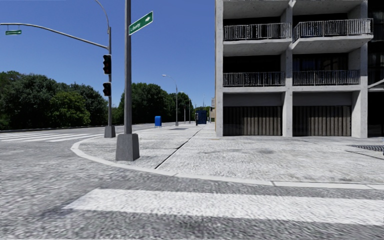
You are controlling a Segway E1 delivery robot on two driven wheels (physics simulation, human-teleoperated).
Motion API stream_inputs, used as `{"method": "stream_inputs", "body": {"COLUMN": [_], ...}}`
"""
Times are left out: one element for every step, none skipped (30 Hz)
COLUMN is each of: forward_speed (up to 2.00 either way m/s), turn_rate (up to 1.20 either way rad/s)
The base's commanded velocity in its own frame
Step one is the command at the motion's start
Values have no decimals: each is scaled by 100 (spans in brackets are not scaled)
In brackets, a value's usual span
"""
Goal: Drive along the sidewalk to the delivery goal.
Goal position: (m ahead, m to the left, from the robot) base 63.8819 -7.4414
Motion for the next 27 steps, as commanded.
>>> {"method": "stream_inputs", "body": {"forward_speed": [200,200,200,200,200,200,200,200,200,200,200,200,200,200,200,200,200,200,200,200,200,200,200,200,200,193,184], "turn_rate": [0,0,0,0,0,0,0,0,0,0,0,0,0,0,0,0,0,0,0,0,0,0,0,0,0,0,0]}}
